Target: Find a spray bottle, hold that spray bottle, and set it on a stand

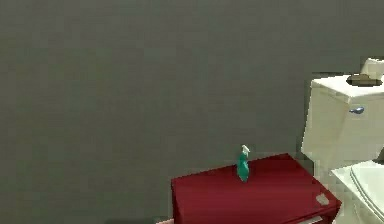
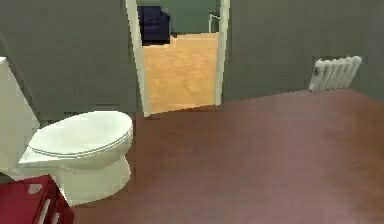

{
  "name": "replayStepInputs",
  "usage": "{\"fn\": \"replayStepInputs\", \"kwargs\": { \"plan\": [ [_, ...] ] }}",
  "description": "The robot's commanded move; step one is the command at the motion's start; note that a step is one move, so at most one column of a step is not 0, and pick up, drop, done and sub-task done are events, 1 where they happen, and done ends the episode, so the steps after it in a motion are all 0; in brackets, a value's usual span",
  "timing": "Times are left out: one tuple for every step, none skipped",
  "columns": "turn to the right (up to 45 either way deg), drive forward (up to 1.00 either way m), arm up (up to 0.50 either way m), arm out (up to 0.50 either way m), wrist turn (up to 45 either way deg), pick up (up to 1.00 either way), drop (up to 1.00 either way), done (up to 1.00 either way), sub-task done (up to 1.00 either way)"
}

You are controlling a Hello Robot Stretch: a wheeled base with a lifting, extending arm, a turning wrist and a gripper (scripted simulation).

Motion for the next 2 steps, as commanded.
{"fn": "replayStepInputs", "kwargs": {
  "plan": [
    [-45.0,0.0,0.0,0.0,0.0,0.0,0.0,0.0,0.0],
    [-24.0,0.0,0.0,0.0,0.0,0.0,0.0,0.0,0.0]
  ]
}}
